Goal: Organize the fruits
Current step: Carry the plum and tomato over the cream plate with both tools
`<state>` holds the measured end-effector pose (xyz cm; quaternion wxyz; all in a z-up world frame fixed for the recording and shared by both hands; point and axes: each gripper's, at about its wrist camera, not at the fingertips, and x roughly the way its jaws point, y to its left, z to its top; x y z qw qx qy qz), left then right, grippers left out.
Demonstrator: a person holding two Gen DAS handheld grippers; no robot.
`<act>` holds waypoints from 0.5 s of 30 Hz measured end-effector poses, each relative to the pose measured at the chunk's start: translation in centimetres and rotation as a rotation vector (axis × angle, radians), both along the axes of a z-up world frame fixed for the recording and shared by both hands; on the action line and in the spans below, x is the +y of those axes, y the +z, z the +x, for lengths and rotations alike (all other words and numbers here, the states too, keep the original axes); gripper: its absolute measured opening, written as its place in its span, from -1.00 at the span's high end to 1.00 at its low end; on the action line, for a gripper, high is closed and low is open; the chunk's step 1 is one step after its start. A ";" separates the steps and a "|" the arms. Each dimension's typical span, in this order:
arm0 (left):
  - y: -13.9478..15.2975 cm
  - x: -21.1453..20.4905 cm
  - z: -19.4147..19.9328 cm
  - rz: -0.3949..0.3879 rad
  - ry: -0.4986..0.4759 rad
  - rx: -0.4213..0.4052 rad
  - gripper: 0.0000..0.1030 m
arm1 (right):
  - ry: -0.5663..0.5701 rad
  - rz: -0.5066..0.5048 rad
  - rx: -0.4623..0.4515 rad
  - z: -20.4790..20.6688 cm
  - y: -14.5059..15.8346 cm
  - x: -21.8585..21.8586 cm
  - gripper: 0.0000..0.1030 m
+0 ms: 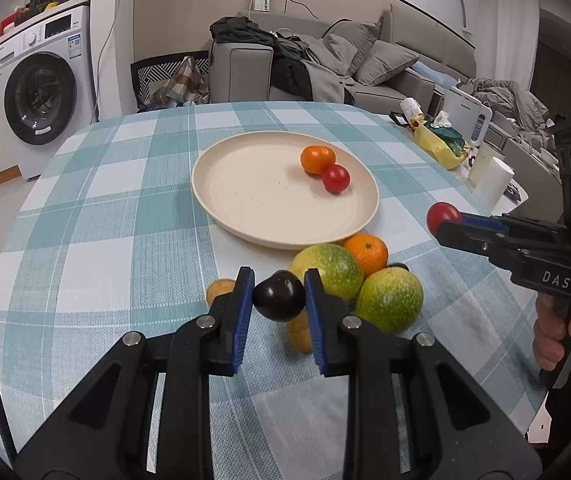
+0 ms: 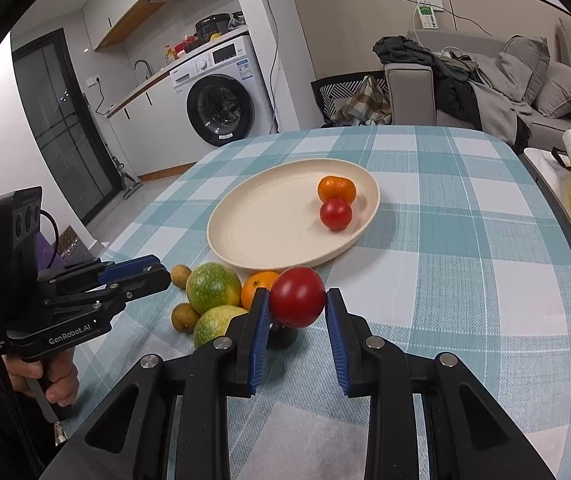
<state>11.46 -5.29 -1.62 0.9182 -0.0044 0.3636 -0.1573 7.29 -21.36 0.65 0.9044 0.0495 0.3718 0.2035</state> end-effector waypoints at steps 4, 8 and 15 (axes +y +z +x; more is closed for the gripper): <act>0.3 -0.1 1.0 0.003 0.008 -0.009 0.56 | -0.007 0.012 -0.004 0.6 0.3 0.0 0.43; 0.7 -0.2 2.1 0.002 0.017 -0.018 0.56 | -0.004 0.017 -0.004 1.1 0.6 0.1 0.44; 1.1 -0.2 3.9 -0.002 0.034 -0.023 0.56 | 0.007 0.018 -0.003 2.3 1.0 0.5 0.43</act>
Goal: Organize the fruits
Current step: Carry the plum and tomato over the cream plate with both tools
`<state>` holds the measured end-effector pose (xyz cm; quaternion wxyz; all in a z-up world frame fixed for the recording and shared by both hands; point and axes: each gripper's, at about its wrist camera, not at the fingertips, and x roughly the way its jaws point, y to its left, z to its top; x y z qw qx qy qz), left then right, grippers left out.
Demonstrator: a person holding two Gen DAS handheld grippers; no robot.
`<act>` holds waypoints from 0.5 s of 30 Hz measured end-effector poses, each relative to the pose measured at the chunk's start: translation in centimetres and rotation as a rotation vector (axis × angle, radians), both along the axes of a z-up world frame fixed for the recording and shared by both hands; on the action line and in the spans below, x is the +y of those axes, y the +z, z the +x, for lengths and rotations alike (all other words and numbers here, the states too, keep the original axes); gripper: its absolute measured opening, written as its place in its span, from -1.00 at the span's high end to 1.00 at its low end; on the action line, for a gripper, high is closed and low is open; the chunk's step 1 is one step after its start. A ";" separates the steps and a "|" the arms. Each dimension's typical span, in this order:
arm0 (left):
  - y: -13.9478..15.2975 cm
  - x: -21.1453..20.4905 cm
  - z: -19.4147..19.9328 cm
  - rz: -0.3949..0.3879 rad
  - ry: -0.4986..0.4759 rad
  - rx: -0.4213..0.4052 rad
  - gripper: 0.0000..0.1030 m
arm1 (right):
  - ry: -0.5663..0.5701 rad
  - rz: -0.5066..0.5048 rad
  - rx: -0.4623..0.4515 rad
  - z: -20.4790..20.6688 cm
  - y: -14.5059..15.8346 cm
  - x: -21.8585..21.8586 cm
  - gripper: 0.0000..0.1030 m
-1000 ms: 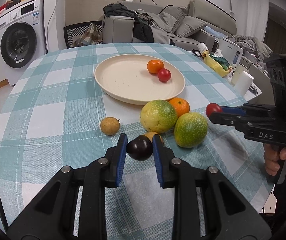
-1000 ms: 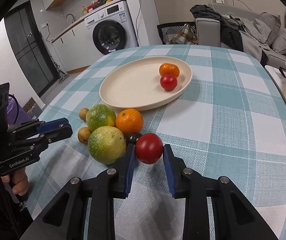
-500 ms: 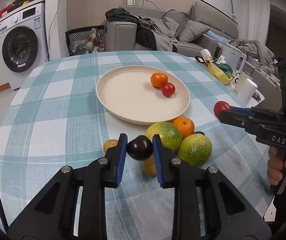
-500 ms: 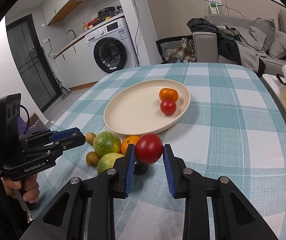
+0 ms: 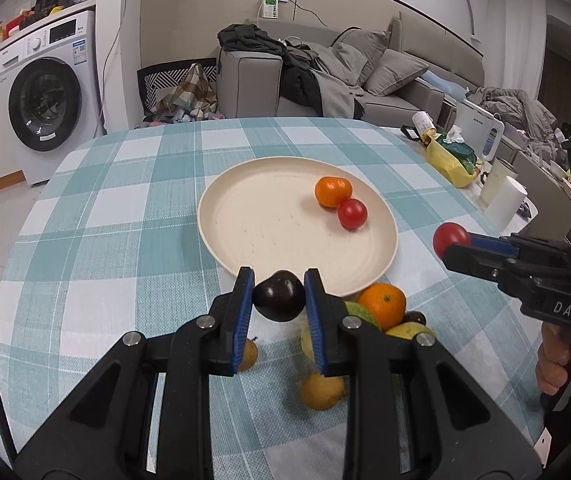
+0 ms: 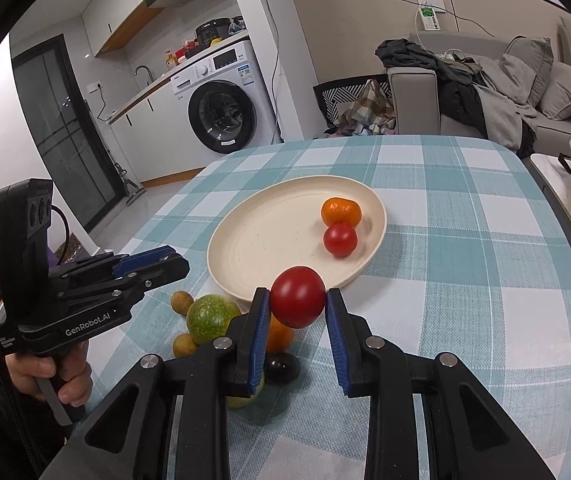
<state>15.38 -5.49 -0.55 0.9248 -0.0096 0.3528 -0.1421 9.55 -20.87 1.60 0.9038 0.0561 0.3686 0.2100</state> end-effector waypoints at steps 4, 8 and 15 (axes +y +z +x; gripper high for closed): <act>0.1 0.2 1.1 0.000 0.014 0.002 0.56 | 0.001 0.003 0.008 0.7 0.1 0.2 0.43; 0.2 0.3 2.1 -0.006 0.023 0.003 0.56 | 0.003 0.004 0.010 1.3 0.3 0.4 0.43; 0.3 0.1 3.7 -0.005 0.028 0.002 0.56 | -0.001 0.015 0.015 2.4 0.6 0.6 0.43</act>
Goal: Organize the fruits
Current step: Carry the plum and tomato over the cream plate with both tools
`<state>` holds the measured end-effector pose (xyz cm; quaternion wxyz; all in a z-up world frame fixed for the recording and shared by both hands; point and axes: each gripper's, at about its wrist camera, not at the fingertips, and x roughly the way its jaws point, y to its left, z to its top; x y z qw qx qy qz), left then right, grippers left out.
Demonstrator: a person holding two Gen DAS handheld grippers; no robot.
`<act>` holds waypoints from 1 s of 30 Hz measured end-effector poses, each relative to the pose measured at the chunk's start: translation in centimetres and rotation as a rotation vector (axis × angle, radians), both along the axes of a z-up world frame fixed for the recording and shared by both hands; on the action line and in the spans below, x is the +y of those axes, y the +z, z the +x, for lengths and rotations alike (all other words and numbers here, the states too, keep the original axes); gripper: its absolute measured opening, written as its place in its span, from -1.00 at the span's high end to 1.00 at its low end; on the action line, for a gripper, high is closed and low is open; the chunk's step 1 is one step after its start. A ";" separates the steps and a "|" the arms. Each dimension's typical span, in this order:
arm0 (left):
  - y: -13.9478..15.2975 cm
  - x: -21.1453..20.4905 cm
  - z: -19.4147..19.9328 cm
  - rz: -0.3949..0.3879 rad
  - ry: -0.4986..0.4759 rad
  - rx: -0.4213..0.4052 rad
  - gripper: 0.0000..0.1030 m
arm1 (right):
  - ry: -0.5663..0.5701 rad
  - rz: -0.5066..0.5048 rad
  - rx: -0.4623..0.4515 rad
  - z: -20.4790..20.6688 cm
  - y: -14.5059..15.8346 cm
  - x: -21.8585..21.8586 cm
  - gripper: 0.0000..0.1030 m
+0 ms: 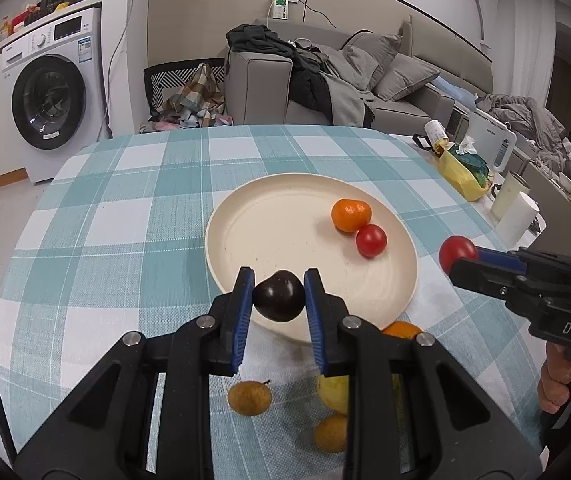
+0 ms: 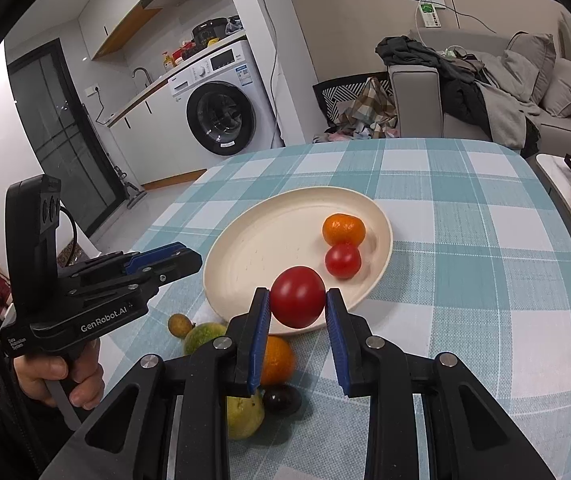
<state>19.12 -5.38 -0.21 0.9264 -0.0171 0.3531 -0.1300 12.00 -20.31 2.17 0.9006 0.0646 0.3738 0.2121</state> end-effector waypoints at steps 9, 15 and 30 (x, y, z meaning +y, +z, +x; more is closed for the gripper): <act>-0.3 -0.6 1.6 0.007 0.003 0.003 0.56 | 0.011 -0.001 0.024 1.5 -0.7 0.7 0.43; -1.1 -1.0 3.2 0.003 0.006 0.017 0.56 | 0.023 -0.009 0.040 2.3 -1.4 1.3 0.43; -2.5 -1.7 4.7 0.013 0.002 0.034 0.56 | 0.015 -0.018 0.087 3.9 -2.9 1.5 0.43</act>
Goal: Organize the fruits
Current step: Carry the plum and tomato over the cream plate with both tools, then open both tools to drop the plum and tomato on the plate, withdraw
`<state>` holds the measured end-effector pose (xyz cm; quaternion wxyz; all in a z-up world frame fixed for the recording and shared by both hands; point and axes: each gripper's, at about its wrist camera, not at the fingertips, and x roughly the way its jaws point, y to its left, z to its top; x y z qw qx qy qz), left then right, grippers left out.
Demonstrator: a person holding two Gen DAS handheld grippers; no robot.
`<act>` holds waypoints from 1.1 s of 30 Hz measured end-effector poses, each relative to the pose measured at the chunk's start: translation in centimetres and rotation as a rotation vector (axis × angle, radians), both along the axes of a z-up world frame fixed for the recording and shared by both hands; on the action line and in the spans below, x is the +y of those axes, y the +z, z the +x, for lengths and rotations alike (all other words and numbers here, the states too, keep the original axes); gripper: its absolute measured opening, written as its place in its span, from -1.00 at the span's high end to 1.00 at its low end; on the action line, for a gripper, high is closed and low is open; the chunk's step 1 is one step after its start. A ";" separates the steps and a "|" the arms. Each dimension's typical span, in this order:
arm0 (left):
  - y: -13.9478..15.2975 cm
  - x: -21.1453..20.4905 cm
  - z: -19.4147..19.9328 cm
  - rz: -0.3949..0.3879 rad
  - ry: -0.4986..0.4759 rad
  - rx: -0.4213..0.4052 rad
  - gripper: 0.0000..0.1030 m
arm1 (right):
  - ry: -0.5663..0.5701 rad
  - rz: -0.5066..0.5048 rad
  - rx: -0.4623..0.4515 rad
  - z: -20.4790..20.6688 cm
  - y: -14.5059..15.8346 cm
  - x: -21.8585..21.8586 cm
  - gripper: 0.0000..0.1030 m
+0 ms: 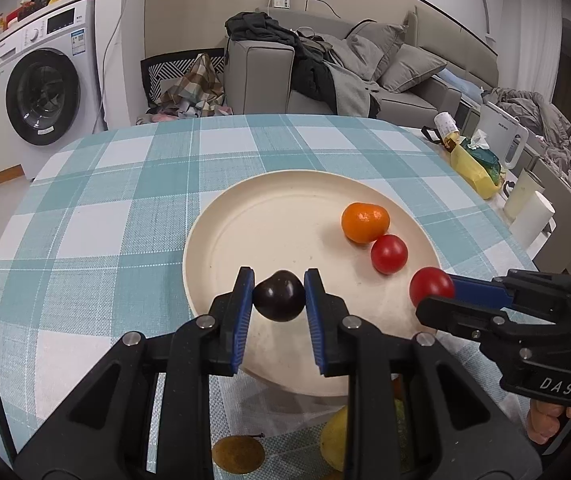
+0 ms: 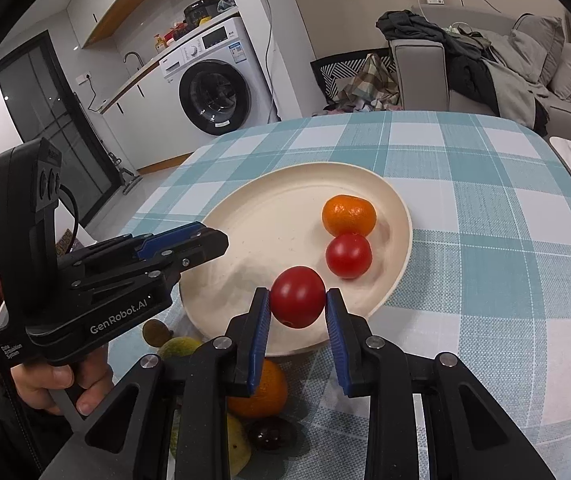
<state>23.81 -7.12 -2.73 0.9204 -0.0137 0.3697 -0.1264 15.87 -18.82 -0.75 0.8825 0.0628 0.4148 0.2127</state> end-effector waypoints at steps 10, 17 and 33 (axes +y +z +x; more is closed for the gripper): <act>-0.7 -0.2 0.7 0.002 -0.003 0.013 0.56 | -0.003 -0.011 0.019 0.6 -0.6 0.2 0.43; -1.2 -0.3 0.9 0.002 -0.012 0.020 0.56 | -0.011 -0.016 0.029 0.8 -0.8 0.5 0.43; 1.3 0.1 -2.5 0.017 -0.017 -0.054 -0.46 | -0.056 -0.033 -0.022 -1.6 0.9 -0.4 -0.14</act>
